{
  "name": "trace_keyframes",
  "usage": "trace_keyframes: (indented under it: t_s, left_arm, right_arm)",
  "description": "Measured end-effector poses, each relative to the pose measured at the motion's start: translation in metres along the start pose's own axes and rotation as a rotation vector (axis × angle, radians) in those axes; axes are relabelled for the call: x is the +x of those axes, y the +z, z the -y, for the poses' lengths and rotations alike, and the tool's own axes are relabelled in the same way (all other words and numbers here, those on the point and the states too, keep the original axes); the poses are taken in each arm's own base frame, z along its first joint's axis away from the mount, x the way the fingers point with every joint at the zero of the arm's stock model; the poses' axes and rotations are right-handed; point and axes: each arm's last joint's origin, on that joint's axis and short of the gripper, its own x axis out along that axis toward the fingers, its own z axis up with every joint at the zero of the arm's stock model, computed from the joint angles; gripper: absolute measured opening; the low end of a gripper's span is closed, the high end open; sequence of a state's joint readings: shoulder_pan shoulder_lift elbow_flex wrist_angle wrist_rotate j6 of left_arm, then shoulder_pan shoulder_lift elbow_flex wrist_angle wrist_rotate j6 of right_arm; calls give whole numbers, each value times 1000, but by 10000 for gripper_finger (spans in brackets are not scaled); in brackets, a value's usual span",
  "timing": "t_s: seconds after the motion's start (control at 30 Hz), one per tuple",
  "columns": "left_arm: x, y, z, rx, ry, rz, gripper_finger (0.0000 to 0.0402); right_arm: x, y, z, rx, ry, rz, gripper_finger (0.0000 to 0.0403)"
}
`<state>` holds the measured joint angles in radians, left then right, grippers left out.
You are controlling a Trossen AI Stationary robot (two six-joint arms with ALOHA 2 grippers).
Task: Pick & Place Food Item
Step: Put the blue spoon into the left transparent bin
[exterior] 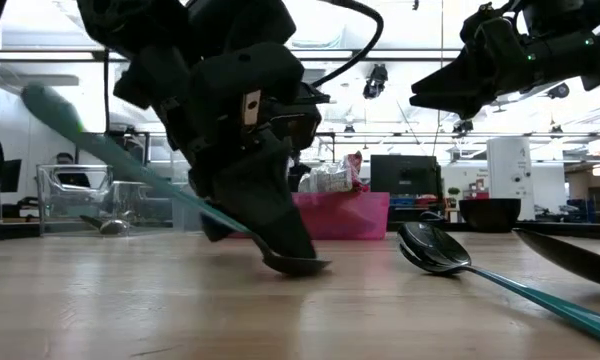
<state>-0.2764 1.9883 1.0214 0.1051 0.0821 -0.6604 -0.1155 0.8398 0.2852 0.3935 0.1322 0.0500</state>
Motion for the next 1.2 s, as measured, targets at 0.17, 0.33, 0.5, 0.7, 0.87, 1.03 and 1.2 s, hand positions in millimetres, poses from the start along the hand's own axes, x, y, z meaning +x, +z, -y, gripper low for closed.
trace_keyframes:
  t_s: [0.17,0.33,0.5,0.7,0.87,1.03,1.2]
  left_arm:
    - [-8,-4,-2,-79,60,-61,2]
    - [-17,-9,-3,-132,119,-124,2]
    - [-31,-14,-4,-205,191,-194,2]
    - [-50,-24,-6,-312,329,-271,2]
    - [-61,-32,-10,-403,466,-302,2]
    - [-71,-40,-17,-536,637,-312,2]
    - [-81,-48,-23,-665,797,-332,2]
  right_arm:
    - [0,0,0,0,0,0,235]
    - [0,0,0,0,0,1,235]
    - [0,0,0,0,0,0,235]
    - [0,0,0,1,0,0,235]
    - [0,0,0,1,0,0,235]
    - [0,0,0,1,0,1,235]
    - [0,0,0,1,0,0,235]
